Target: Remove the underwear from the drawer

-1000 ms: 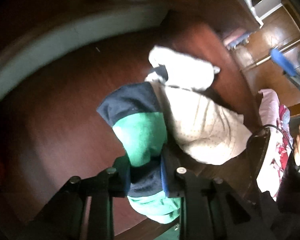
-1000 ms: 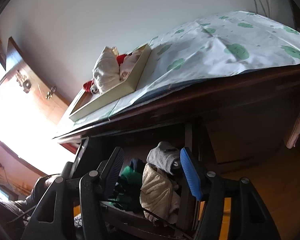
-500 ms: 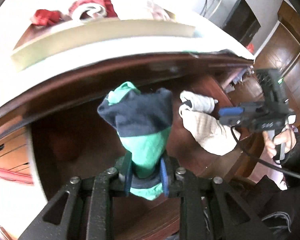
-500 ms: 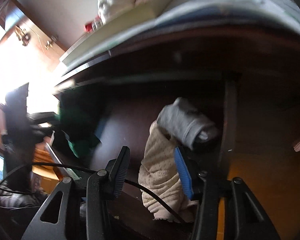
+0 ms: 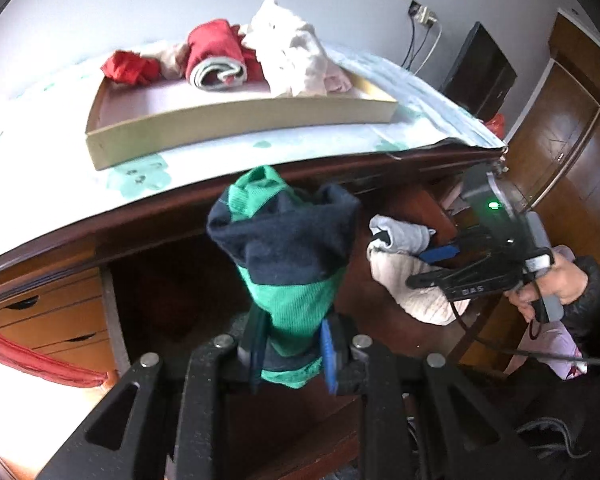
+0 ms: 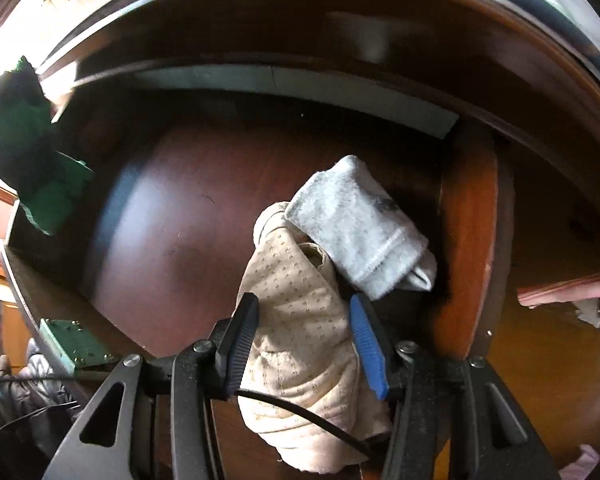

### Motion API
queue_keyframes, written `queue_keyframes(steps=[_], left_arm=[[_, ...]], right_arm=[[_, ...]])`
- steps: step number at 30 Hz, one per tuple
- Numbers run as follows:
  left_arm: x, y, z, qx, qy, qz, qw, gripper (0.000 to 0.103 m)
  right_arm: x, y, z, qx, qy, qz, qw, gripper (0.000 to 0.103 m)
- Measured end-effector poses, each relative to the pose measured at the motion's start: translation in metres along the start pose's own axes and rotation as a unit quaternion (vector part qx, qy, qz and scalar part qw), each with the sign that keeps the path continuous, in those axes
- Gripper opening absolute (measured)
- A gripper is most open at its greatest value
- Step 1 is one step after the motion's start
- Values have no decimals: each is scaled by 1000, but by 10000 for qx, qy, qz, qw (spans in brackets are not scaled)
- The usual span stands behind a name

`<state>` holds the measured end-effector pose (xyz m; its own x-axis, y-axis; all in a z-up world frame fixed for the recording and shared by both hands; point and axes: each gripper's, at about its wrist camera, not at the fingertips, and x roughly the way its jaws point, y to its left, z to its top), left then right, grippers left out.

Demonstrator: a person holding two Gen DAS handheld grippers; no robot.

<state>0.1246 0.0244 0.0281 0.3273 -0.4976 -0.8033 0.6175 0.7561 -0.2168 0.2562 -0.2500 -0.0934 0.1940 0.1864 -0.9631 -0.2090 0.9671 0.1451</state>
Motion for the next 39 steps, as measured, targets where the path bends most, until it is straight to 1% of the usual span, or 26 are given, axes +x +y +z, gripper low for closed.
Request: queue_keyframes(steps=[2, 4, 6, 7, 9, 11, 12, 14, 16, 17, 18, 19, 21, 22, 23, 26, 27, 28, 29, 31, 32, 34, 36, 37, 38, 39], left_arm=[[-7, 3, -3, 12, -89, 10, 10000, 21], [-13, 9, -5, -57, -158, 31, 9999, 21], [-15, 15, -7, -148, -198, 59, 9997, 21], [-16, 19, -8, -214, -210, 72, 9995, 21], [-15, 25, -11, -306, -200, 83, 9993, 21], [-14, 28, -13, -337, -193, 88, 9992, 21], [-14, 28, -14, -350, -196, 86, 9992, 21], [-14, 29, -14, -356, -221, 77, 9991, 21], [-17, 30, -12, -355, -268, 71, 9990, 21], [-17, 30, -11, -354, -283, 70, 9989, 21], [-18, 30, -10, -356, -304, 74, 9989, 21], [-19, 30, -9, -360, -324, 85, 9988, 21], [-21, 29, -7, -355, -359, 95, 9987, 21], [-22, 27, -7, -342, -379, 97, 9986, 21], [-23, 26, -6, -324, -394, 96, 9986, 21], [-27, 23, -6, -303, -439, 69, 9986, 21], [-27, 23, -5, -326, -446, 46, 9985, 21], [-27, 23, -4, -342, -447, 42, 9984, 21], [-27, 22, -4, -348, -449, 45, 9984, 21], [-27, 21, -3, -331, -458, 61, 9984, 21], [-29, 20, -3, -308, -477, 69, 9984, 21], [-33, 20, -2, -290, -520, 100, 9982, 21], [-40, 22, -1, -294, -582, 185, 9977, 21], [-42, 23, 0, -295, -600, 222, 9975, 21], [-48, 24, 0, -290, -637, 301, 9971, 21], [-52, 25, 0, -279, -665, 369, 9967, 21]], right_arm=[[6, 8, 4, -64, 195, 112, 9997, 50], [13, 16, 7, -264, 378, -86, 9989, 50], [20, 12, 11, -111, 536, -41, 9985, 51], [23, 7, 13, 38, 638, 90, 9979, 53], [31, -3, 15, 296, 856, 551, 9944, 54], [32, -5, 13, 278, 830, 799, 9929, 54], [30, -5, 11, 215, 731, 817, 9937, 53], [20, -5, 9, 103, 483, 998, 9938, 34], [1, -7, 9, 196, 129, 1126, 9934, 29], [-13, -11, 11, 259, -126, 1258, 9916, 28], [-28, -15, 13, 339, -421, 1493, 9873, 28], [-44, -19, 16, 427, -704, 1759, 9810, 27], [-66, -25, 20, 598, -1115, 2062, 9703, 27], [-73, -30, 28, 683, -1283, 2203, 9645, 27], [-85, -33, 33, 818, -1518, 2420, 9548, 27], [-104, -43, 39, 1072, -1914, 2848, 9331, 27], [-106, -49, 29, 1104, -2052, 2968, 9261, 27], [-111, -51, 30, 1134, -2164, 3144, 9173, 27], [-109, -58, 30, 1210, -2220, 3353, 9075, 27], [-103, -55, 34, 1452, -2269, 3687, 8897, 27], [-102, -50, 33, 1548, -2309, 3712, 8860, 26], [-100, -47, 34, 1601, -2409, 3539, 8894, 26], [-99, -51, 30, 1725, -2482, 3648, 8807, 26], [-99, -51, 27, 1717, -2535, 3587, 8818, 26], [-106, -53, 26, 1647, -2615, 3437, 8868, 26], [-109, -52, 25, 1596, -2657, 3379, 8887, 26]])
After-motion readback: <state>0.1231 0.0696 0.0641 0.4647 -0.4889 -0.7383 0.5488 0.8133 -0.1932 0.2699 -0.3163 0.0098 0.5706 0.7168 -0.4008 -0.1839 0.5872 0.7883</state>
